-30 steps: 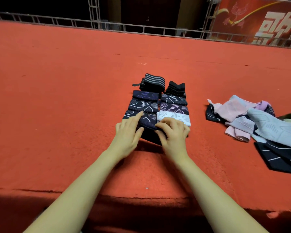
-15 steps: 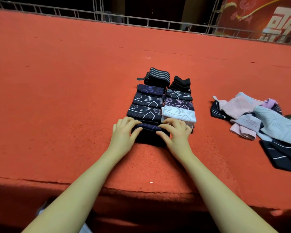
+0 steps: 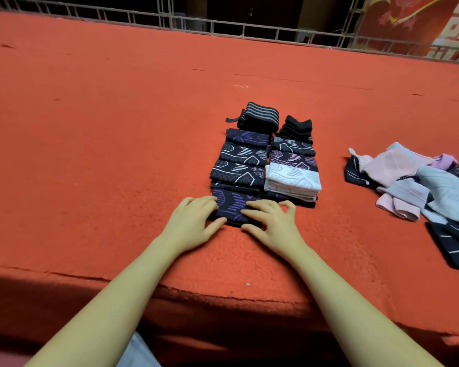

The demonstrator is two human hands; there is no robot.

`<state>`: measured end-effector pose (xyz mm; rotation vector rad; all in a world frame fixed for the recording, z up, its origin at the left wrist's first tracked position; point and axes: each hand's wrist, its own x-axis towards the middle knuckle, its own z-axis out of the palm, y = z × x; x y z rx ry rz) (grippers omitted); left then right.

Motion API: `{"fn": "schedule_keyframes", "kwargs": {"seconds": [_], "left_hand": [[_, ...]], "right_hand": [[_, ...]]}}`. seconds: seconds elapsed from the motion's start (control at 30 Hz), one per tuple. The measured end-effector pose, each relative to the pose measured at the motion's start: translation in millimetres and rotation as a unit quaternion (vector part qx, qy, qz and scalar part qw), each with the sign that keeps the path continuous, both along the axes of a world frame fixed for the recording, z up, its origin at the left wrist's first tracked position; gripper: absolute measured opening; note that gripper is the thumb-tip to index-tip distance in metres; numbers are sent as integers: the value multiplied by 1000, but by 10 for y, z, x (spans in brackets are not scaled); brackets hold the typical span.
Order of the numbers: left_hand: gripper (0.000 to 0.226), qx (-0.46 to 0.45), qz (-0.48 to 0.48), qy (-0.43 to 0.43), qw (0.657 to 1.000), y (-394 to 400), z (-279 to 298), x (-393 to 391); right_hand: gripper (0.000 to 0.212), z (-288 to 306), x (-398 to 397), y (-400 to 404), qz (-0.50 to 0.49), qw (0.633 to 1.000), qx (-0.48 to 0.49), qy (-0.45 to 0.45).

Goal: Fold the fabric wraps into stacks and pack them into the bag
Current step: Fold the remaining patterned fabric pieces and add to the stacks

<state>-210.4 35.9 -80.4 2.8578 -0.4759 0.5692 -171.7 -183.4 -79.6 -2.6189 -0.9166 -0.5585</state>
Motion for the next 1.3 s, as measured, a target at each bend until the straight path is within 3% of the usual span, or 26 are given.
{"fn": "schedule_keyframes", "kwargs": {"seconds": [0.13,0.3,0.43,0.53,0.83,1.0,1.3], "left_hand": [[52,57,63,52,995,-122,-22,34],[68,51,123,95,986,-234,-21,49],[79,44,131,69,988,-254,-55,41],[71,33,127,64,989,-268,-57,14],[51,13,32,-16,999,-858,149,139],[47,6,-47,-21,999,-1607,269,353],[54,-47,-122,90,987,-3022,309,757]], "right_hand": [[45,-6,29,12,-33,998,-48,14],[42,22,66,77,-61,989,-108,75],[43,29,69,95,-66,987,-115,94],[43,-4,21,48,-52,988,-75,123],[44,17,-21,-549,-82,989,94,83],[40,20,59,-1236,-176,973,141,55],[43,-40,343,-2494,-380,917,122,-1]]}}
